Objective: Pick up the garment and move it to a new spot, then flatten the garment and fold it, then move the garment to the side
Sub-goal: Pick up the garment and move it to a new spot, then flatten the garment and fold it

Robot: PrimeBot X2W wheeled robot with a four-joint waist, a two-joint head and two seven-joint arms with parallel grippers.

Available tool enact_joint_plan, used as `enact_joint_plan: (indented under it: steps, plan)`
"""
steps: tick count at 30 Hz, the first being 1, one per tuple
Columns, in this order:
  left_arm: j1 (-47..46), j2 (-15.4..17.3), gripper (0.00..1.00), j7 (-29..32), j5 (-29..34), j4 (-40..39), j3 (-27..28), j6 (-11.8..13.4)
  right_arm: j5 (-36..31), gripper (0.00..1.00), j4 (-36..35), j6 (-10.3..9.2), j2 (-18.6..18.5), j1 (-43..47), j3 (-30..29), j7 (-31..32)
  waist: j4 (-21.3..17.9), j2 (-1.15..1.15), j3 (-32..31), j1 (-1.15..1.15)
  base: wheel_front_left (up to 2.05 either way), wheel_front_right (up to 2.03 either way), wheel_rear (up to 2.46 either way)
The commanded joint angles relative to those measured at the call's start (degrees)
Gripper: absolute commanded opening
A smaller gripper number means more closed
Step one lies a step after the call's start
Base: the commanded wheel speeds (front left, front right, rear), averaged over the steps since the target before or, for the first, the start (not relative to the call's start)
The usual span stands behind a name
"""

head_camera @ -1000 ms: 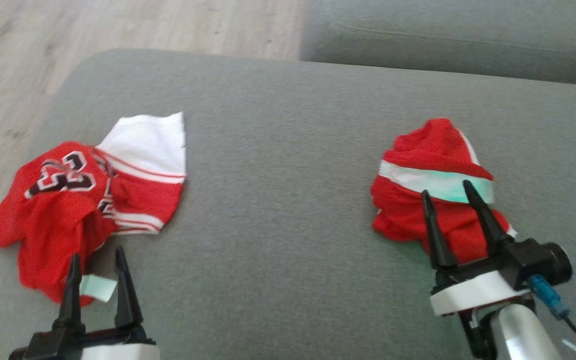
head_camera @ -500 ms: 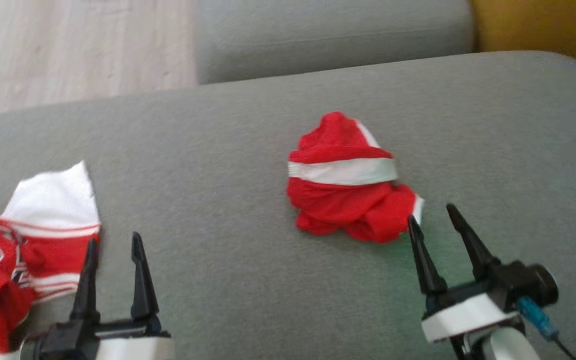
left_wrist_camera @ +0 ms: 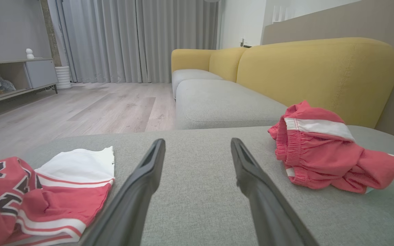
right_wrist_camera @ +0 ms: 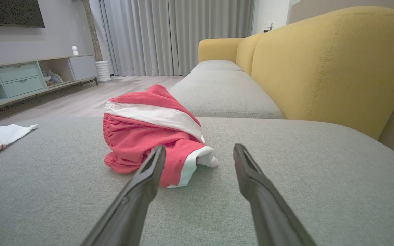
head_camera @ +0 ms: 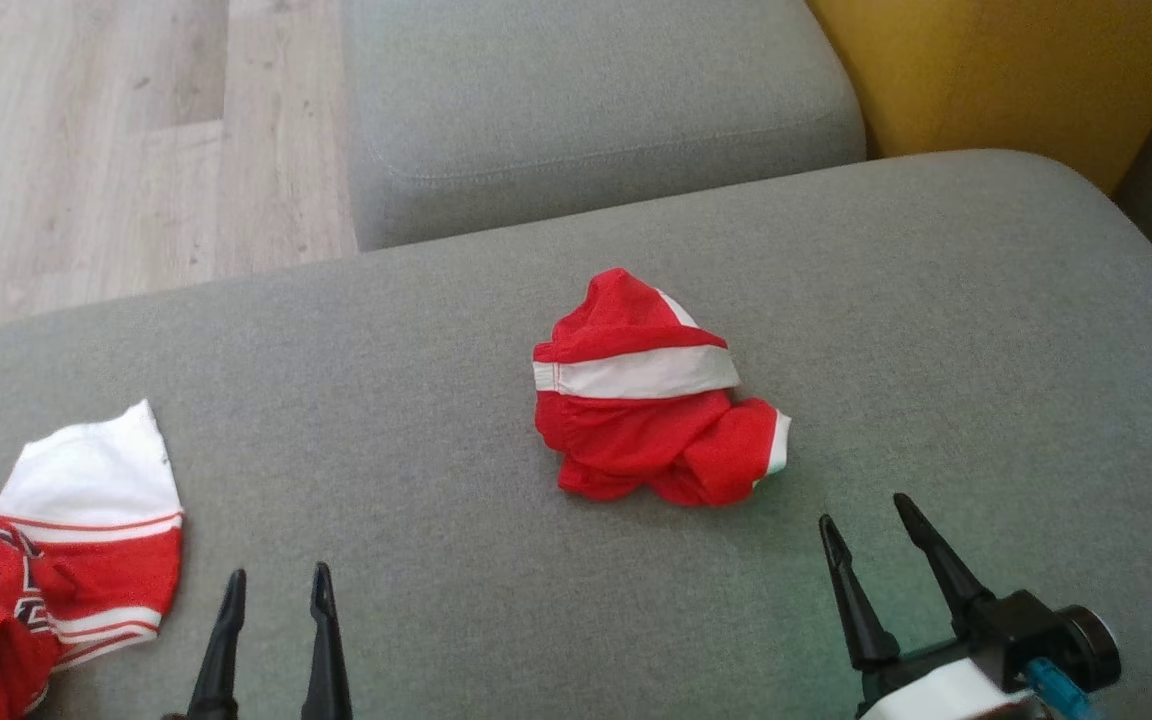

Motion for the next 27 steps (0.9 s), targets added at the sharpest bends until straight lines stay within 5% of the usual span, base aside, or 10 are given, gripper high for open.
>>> enact_joint_plan:
  steps: [1,27]
  plan:
    - [-1.3,-0.1,1.00,-0.5,0.9,-1.3,1.2,0.2,-0.3,1.00,-1.5,-0.04,-0.8,-1.7,1.6,-0.4,0.2,0.00,-0.6,0.01,0.00,0.00,0.00]
    - [2.5,-0.1,1.00,-0.5,1.6,-2.0,1.2,1.5,-0.3,1.00,-0.7,-0.04,-1.7,-1.1,2.5,-0.4,4.4,0.00,-2.1,0.01,0.00,0.00,0.00]
